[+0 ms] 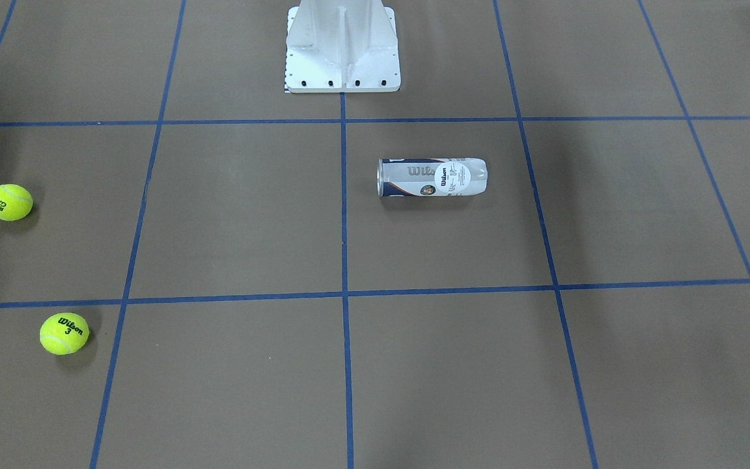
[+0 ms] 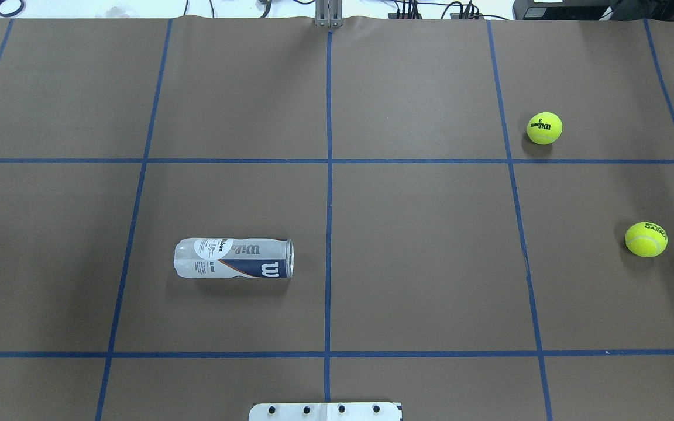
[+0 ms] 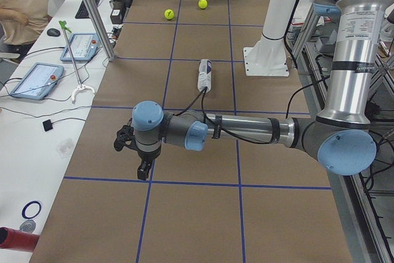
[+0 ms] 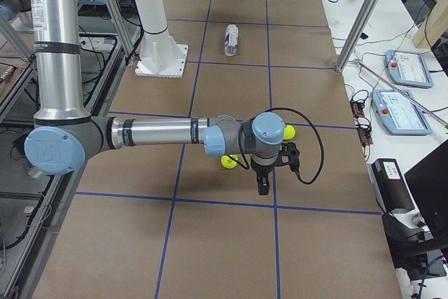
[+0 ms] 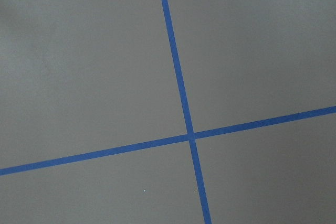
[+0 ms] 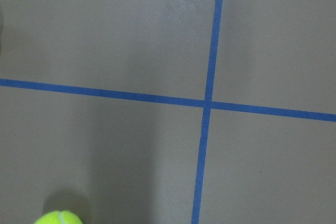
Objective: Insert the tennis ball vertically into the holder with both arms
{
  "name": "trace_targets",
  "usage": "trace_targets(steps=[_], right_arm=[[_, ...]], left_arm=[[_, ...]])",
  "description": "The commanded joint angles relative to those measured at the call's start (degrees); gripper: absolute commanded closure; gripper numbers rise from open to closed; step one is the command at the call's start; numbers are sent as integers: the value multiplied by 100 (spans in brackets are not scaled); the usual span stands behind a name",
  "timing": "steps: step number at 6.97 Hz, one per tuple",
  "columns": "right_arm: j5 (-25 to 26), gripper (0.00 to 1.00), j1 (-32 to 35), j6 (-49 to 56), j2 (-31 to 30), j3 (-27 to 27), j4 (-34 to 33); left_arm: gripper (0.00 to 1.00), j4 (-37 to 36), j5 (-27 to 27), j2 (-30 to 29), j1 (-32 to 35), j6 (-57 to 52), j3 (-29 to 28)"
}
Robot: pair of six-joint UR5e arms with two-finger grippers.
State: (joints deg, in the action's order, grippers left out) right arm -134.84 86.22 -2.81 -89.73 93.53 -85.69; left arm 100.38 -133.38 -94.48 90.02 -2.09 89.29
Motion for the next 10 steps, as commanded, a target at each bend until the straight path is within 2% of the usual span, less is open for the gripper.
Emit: trace_targets(steps=[1, 2, 3, 4, 5, 7, 8, 10], right_arm=[[1, 0, 0, 0, -1, 8, 0], [-7, 0, 0, 0, -1, 8, 0], [-7, 0, 0, -9, -1, 8, 0], [-7, 0, 0, -9, -1, 8, 0], [-7, 0, 0, -9, -1, 8, 0], [-25, 0, 0, -18, -1, 8, 0], [-25, 0, 0, -18, -1, 8, 0], [-42, 0, 0, -18, -1, 8, 0]], left_arm=[[1, 592, -213, -192, -107, 33, -112], [1, 944, -215, -455, -343, -28, -62], [1, 1740, -206, -570, -737, -229, -18], [1, 2087, -206, -807, -1115, -274, 61], [1, 2090, -145, -983, -1397, -257, 253], [0, 2090, -144, -1754, -1959, -248, 404], [0, 2090, 21, -2141, -2310, -257, 440], [0, 2047, 609, -2180, -3284, -310, 825]])
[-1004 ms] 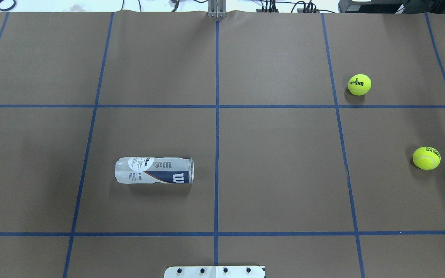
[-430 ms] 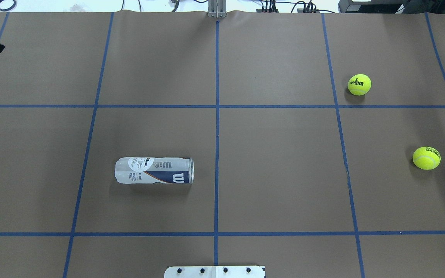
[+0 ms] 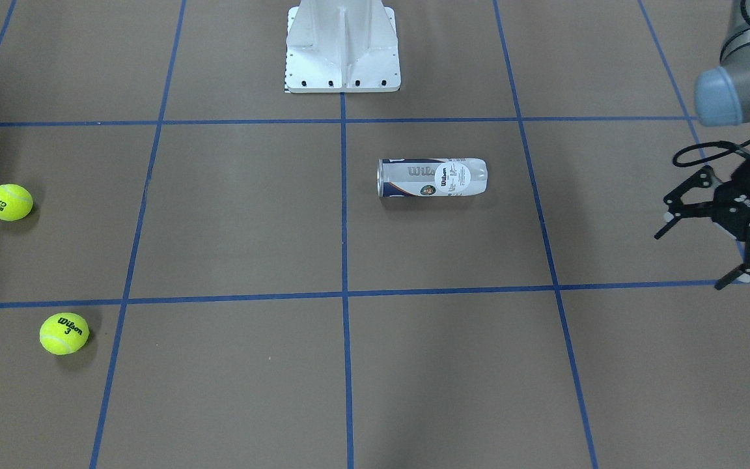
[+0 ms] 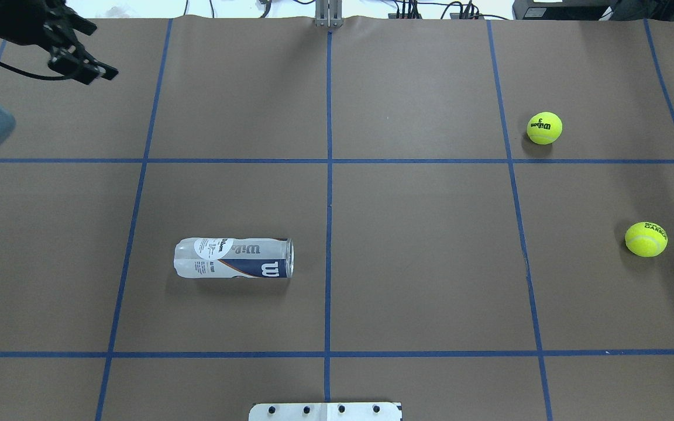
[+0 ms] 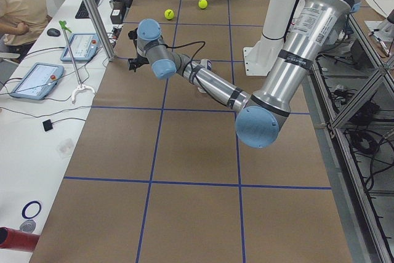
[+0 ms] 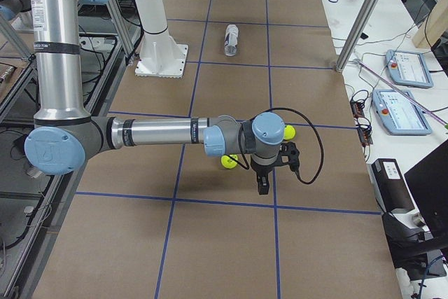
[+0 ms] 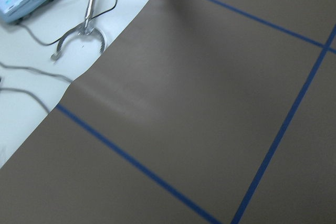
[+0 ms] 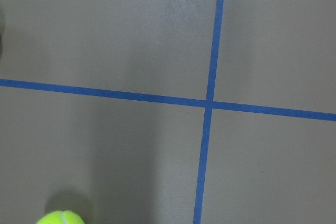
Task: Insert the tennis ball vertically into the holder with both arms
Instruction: 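Move the left gripper down over the clear Wilson can lying on its side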
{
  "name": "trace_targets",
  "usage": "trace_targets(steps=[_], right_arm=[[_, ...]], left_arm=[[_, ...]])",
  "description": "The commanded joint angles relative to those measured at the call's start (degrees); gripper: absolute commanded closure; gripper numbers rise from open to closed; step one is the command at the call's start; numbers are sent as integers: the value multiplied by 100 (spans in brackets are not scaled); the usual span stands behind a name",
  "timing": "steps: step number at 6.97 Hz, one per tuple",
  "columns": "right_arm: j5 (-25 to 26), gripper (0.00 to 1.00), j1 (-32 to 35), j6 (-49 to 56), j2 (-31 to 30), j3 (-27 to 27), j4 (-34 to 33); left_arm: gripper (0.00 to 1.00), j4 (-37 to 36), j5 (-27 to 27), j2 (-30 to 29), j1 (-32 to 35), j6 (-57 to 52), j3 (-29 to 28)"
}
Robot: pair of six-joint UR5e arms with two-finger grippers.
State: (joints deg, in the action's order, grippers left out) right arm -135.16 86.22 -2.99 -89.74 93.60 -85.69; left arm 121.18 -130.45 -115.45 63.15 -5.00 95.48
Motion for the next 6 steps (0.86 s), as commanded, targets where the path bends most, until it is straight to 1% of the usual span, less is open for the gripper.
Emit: trace_targets(steps=[1, 2, 3, 4, 5, 6], right_arm=[[-10, 0, 0, -9, 0, 0, 0], [-10, 0, 0, -9, 0, 0, -9], [-10, 0, 0, -96, 0, 0, 0], [-10, 0, 0, -140, 0, 9, 0], [-10, 0, 0, -149, 0, 9, 0], [-10, 0, 0, -150, 0, 9, 0]], left_arm=[[0, -50, 492, -83, -1011, -27, 339], [0, -164, 546, -83, -1337, -27, 444], [0, -313, 712, -118, -1654, -62, 541], [0, -854, 1035, -240, -1988, -297, 707], [1, -1694, 1543, -433, -2443, -578, 918], [1, -2277, 2158, -739, -2944, -694, 946]])
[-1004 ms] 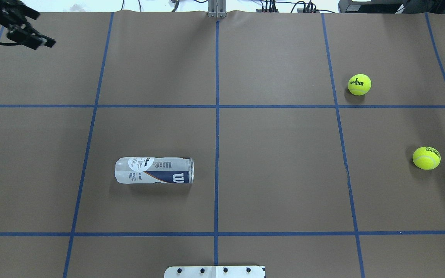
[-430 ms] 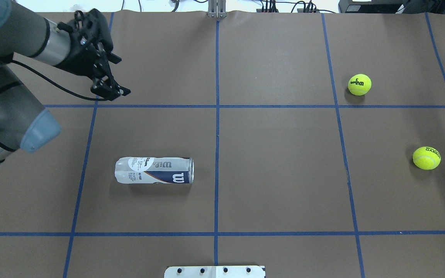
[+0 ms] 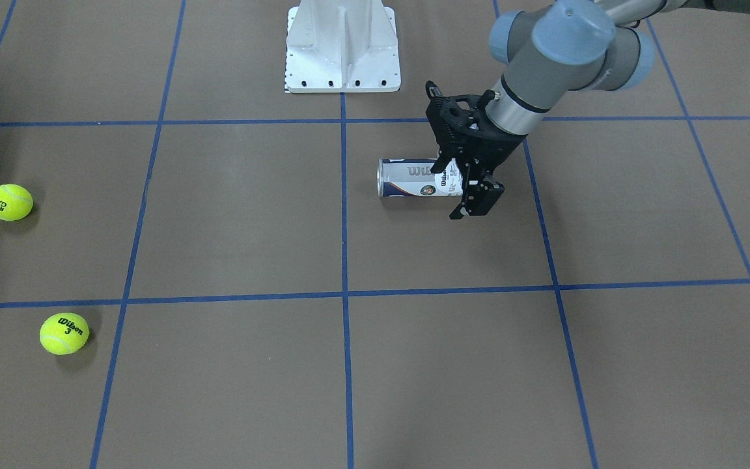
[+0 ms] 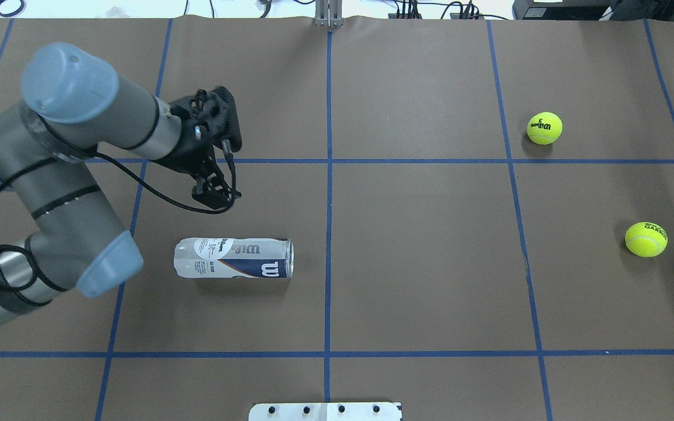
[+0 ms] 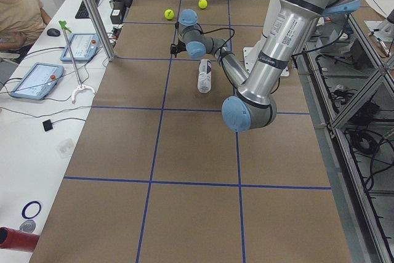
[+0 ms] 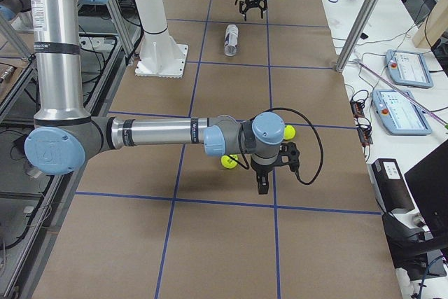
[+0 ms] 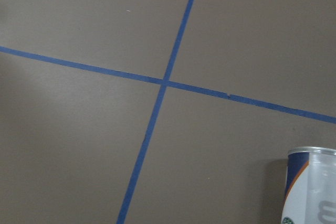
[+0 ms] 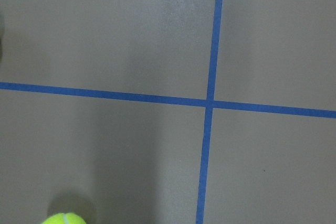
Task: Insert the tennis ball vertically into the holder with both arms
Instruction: 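Move the left gripper down over the clear Wilson can lying on its side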
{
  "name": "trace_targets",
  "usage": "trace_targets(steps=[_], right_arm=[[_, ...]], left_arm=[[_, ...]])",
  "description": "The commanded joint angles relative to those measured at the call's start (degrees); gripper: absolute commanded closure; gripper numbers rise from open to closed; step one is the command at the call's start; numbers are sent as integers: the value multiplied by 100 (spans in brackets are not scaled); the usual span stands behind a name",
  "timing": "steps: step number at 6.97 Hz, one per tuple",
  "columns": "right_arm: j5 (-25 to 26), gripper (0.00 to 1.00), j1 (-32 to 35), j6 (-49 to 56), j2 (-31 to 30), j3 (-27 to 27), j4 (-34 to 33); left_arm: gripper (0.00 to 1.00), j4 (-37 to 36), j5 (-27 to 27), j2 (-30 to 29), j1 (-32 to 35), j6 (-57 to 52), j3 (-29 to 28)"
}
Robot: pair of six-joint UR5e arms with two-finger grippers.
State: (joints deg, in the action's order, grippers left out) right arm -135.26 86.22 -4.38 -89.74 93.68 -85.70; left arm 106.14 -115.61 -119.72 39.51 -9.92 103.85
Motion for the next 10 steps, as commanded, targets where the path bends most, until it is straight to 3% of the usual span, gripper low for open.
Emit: trace_targets(steps=[1, 4, 8, 10], right_arm=[[0, 0, 0, -10, 0, -7, 0], [0, 0, 0, -10, 0, -7, 0], [0, 0, 0, -10, 0, -16, 0], [0, 0, 0, -10, 0, -7, 0]], left_arm=[[1, -901, 1002, -411, -924, -229, 66], [1, -920, 1575, -595, -1436, -458, -346], [1, -920, 1638, -710, -1542, -458, -813], [1, -929, 1568, -815, -1516, -519, -727]])
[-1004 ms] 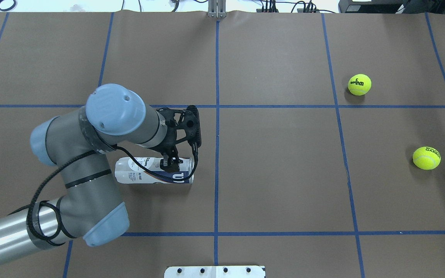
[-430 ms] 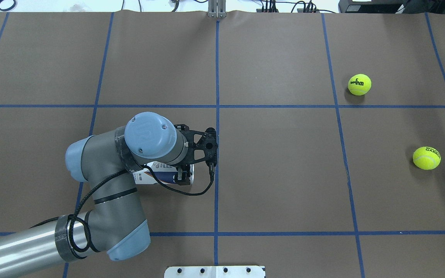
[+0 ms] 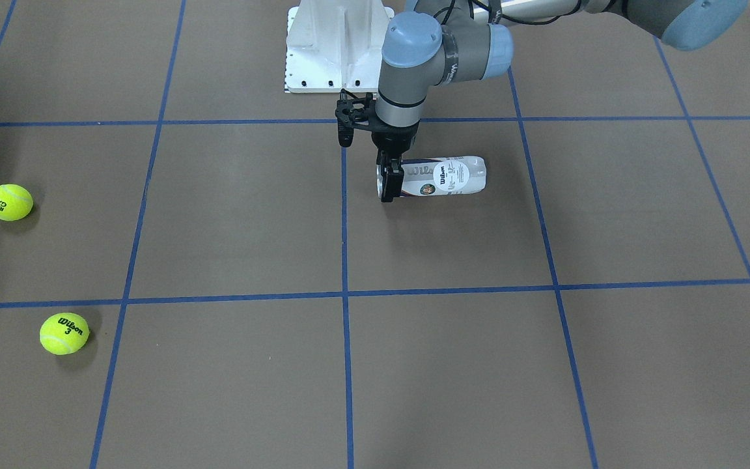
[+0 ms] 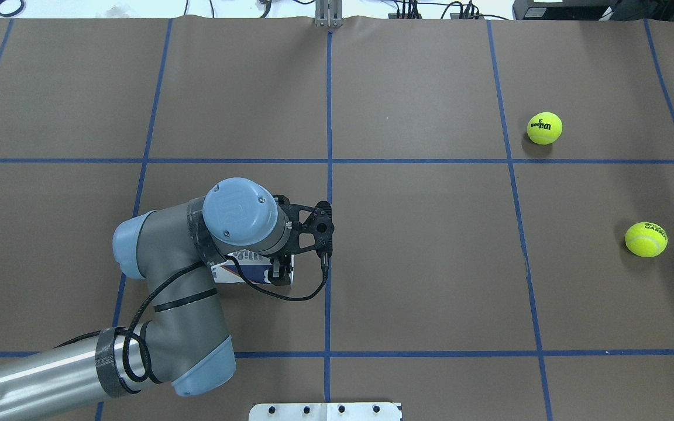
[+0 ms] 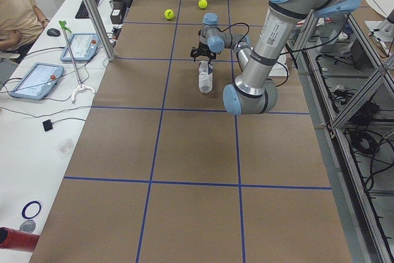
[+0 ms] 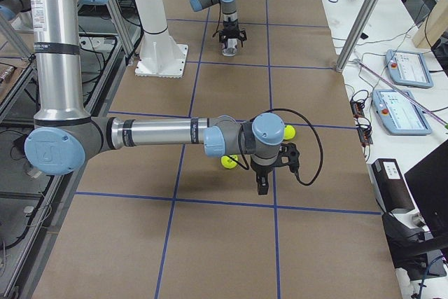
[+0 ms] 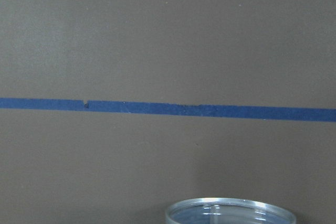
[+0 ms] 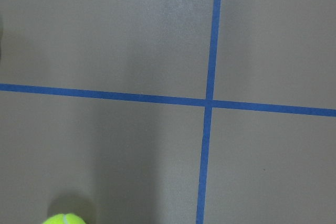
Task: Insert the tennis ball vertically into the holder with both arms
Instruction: 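Close the left gripper around the can's open end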
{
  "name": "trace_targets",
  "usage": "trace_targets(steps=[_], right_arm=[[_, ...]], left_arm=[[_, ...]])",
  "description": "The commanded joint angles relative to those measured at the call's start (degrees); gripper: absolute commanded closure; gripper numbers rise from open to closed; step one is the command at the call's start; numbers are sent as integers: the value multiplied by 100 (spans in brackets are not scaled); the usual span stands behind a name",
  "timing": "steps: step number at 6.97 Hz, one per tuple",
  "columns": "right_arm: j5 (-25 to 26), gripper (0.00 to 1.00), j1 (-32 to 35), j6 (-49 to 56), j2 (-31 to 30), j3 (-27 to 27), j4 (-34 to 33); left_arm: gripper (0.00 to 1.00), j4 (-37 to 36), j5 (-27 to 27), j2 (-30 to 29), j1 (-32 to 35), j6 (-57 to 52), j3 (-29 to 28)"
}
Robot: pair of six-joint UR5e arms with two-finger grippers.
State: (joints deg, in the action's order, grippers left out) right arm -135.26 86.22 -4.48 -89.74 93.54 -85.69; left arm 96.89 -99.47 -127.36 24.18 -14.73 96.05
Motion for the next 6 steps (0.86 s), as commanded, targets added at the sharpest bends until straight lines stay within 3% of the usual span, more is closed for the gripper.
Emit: trace_targets(steps=[1, 4, 6], right_arm=[[0, 0, 0, 0, 0, -3, 0], [0, 0, 0, -9, 0, 6, 0], [0, 0, 0, -9, 9, 6, 0]], left_arm=[[1, -125, -55, -130, 52, -56, 98], [1, -828, -64, -184, 148, -302, 651], [1, -1145, -81, -166, 105, -154, 617]])
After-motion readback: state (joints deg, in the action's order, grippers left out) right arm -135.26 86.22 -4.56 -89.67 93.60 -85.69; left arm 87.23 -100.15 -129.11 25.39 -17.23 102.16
